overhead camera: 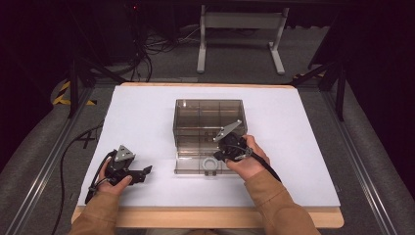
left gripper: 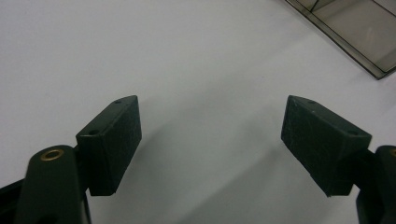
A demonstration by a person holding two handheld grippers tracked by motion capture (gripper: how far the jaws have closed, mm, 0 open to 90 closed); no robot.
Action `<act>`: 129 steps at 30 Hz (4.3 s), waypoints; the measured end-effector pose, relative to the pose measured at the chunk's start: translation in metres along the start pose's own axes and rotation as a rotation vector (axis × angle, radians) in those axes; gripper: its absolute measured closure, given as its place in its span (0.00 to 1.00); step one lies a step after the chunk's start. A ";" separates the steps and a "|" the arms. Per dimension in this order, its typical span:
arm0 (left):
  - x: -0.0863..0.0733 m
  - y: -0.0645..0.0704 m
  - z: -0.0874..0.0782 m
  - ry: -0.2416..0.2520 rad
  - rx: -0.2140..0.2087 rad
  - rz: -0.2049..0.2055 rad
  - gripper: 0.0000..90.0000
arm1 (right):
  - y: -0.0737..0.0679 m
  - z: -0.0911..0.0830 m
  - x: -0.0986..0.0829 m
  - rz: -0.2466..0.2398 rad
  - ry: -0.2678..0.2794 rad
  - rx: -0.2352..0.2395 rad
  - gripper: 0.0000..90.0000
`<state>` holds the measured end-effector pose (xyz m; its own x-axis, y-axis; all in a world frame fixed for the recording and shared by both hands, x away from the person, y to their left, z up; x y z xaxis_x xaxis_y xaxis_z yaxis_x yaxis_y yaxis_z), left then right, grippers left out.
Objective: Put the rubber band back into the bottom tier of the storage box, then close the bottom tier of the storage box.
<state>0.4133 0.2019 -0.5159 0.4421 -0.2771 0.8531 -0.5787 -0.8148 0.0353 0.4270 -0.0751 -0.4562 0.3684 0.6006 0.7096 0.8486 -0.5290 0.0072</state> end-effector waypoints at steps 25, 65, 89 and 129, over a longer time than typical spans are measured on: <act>0.003 0.002 0.003 0.005 -0.004 -0.001 0.23 | -0.004 -0.035 -0.020 -0.057 0.067 0.063 1.00; 0.005 0.003 0.006 0.001 -0.011 0.003 0.23 | -0.033 -0.009 -0.050 -0.167 -0.126 0.217 1.00; 0.000 -0.001 -0.002 0.001 0.009 -0.003 0.23 | -0.032 0.012 -0.049 -0.181 -0.180 0.180 1.00; 0.001 0.000 -0.002 0.003 0.009 -0.007 0.23 | -0.012 0.022 -0.040 -0.172 -0.111 0.050 1.00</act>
<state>0.4121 0.2030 -0.5142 0.4442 -0.2701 0.8543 -0.5695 -0.8212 0.0364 0.4103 -0.0791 -0.5001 0.2540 0.7430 0.6192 0.9193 -0.3844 0.0841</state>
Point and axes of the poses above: each handheld gripper's, and its own axes: z roughly forward along the jaws, x roughly out of its top, y roughly to its right, the point moved 9 cm from there along z, roughly forward along the jaws, and after that the axes turned 12 degrees about y, right-handed, at the moved point
